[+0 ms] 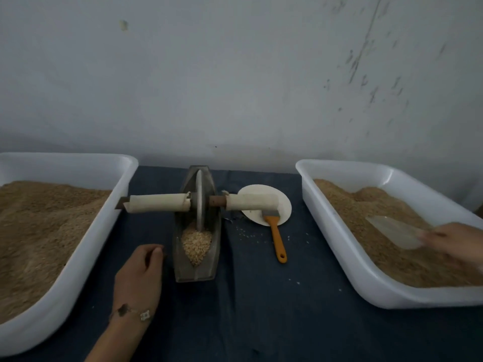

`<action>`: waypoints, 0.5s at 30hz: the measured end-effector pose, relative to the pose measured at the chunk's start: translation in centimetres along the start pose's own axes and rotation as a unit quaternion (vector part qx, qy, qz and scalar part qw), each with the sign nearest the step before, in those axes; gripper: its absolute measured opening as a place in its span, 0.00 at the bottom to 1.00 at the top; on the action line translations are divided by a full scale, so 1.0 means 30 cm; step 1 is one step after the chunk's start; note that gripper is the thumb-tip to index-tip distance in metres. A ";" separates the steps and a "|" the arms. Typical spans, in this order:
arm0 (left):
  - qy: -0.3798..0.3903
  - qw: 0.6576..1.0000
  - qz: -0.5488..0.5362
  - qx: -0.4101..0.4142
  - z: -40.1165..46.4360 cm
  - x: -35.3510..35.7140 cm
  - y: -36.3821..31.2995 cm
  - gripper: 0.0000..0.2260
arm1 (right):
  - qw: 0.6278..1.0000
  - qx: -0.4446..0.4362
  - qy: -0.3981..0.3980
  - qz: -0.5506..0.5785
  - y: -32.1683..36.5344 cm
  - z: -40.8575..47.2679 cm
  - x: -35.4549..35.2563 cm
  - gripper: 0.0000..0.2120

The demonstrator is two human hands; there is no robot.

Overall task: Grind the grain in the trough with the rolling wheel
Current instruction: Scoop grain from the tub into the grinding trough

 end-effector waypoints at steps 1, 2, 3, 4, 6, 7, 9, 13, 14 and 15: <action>0.002 1.000 0.007 0.005 -0.003 0.001 -0.007 0.06 | 0.999 -0.015 -0.033 -0.019 0.010 0.044 -0.005 0.21; 0.000 1.000 0.017 0.018 -0.007 0.000 -0.017 0.06 | 0.997 -0.039 -0.056 -0.036 0.023 0.076 -0.014 0.22; -0.007 0.998 0.033 0.045 -0.011 -0.005 -0.031 0.06 | 0.996 -0.036 -0.068 -0.038 0.016 0.108 0.005 0.22; -0.019 0.995 0.057 0.084 -0.012 -0.014 -0.047 0.06 | 0.995 -0.002 -0.058 -0.080 0.020 0.086 0.041 0.22; -0.050 0.977 0.118 0.168 0.010 -0.038 -0.089 0.09 | 0.966 -0.025 -0.083 -0.243 0.058 0.030 0.041 0.24; -0.057 0.966 0.149 0.203 0.037 -0.052 -0.114 0.12 | 0.950 -0.064 -0.139 -0.272 0.099 0.027 0.036 0.27; -0.024 0.942 0.218 0.253 0.121 -0.069 -0.168 0.21 | 0.936 -0.172 -0.193 -0.238 0.243 -0.058 0.017 0.36; 0.127 0.853 0.438 0.254 0.301 -0.038 -0.232 0.35 | 0.914 -0.348 -0.149 -0.147 0.644 -0.236 0.095 0.26; 0.151 0.833 0.475 0.242 0.333 -0.019 -0.236 0.35 | 0.906 -0.379 -0.125 -0.139 0.750 -0.277 0.130 0.28; 0.169 0.819 0.499 0.229 0.359 0.003 -0.235 0.34 | 0.898 -0.404 -0.107 -0.136 0.834 -0.284 0.173 0.30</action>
Point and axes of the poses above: each hand's wrist, its own z-axis towards the middle knuckle, its own x-axis out of the palm, y = z × x, the point moved 1 cm from there along z, towards the middle knuckle, and after that the axes turned 7 degrees about x, right-handed, at the moved point
